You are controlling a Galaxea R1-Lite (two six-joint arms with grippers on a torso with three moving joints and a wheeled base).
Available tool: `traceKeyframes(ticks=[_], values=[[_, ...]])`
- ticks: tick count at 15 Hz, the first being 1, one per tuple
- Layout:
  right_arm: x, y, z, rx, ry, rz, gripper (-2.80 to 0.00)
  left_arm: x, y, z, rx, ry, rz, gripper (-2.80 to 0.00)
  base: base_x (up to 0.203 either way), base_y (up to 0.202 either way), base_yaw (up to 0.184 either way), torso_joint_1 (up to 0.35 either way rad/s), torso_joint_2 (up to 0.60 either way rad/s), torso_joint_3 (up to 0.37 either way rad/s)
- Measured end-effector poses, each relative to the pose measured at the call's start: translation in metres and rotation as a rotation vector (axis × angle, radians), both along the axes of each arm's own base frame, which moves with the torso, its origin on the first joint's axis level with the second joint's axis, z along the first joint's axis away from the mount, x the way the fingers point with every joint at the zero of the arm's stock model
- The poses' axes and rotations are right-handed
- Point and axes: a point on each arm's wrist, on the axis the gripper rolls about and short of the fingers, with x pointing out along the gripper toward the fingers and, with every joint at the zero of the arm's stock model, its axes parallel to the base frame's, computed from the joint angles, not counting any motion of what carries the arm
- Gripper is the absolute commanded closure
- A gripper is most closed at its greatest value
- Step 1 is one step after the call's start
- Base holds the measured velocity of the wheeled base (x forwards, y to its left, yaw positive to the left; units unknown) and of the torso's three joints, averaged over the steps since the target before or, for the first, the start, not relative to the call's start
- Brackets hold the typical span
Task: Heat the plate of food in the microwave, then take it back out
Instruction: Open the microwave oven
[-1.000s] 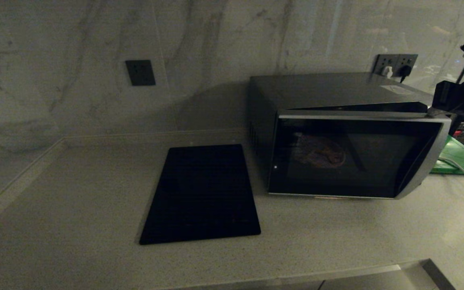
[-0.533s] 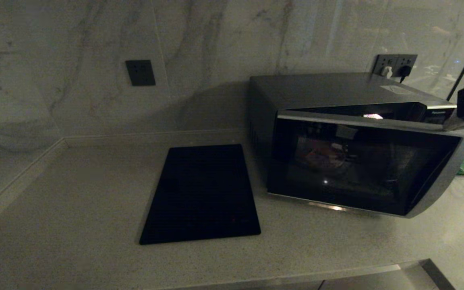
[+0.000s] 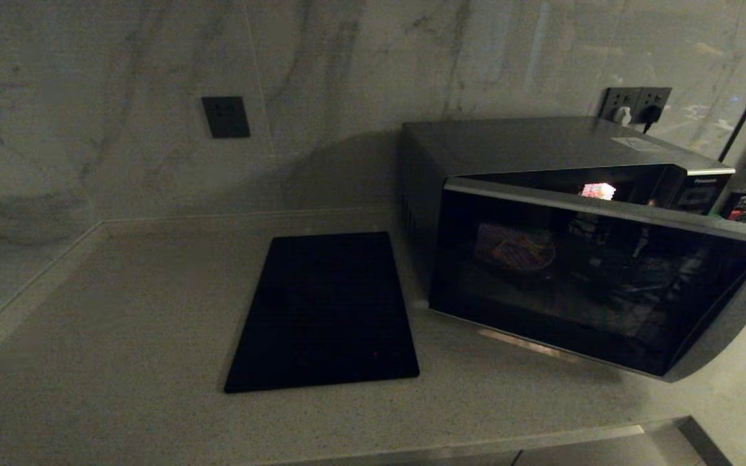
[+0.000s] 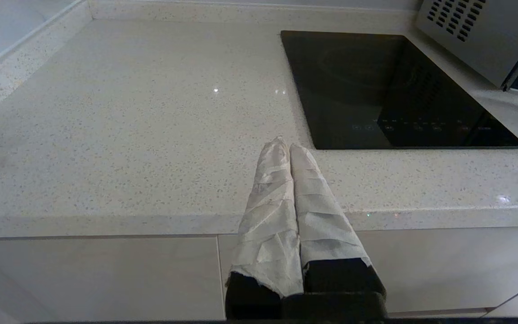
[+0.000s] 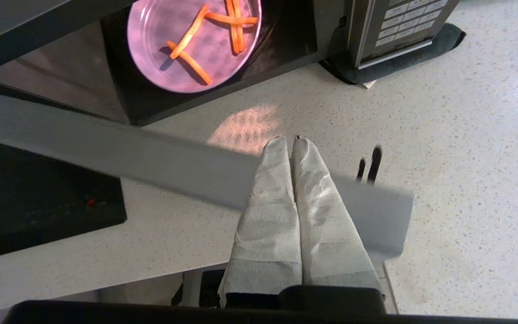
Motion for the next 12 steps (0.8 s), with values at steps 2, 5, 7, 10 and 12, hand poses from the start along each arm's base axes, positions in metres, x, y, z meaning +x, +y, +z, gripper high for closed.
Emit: traceKeyframes(ticks=[2, 5, 7, 10, 12], values=[[0.0, -0.001, -0.001, -0.01, 0.006, -0.014, 0.0, 0.0, 0.0, 0.0, 0.001, 0.0, 0.0, 0.0, 0.0, 0.0, 0.0, 0.0, 0.0, 0.0], [0.002, -0.002, -0.007, -0.025, 0.033, -0.037, 0.0, 0.0, 0.0, 0.0, 0.0, 0.0, 0.0, 0.0, 0.0, 0.0, 0.0, 0.0, 0.0, 0.0], [0.004, -0.002, -0.012, -0.026, 0.055, -0.037, 0.0, 0.0, 0.0, 0.0, 0.0, 0.0, 0.0, 0.0, 0.0, 0.0, 0.0, 0.0, 0.0, 0.0], [0.001, -0.001, -0.022, -0.048, 0.104, -0.007, 0.0, 0.0, 0.0, 0.0, 0.0, 0.0, 0.0, 0.0, 0.0, 0.0, 0.0, 0.0, 0.0, 0.0], [-0.006, 0.0, -0.029, -0.081, 0.132, 0.037, 0.0, 0.0, 0.0, 0.0, 0.0, 0.0, 0.0, 0.0, 0.0, 0.0, 0.0, 0.0, 0.0, 0.0]])
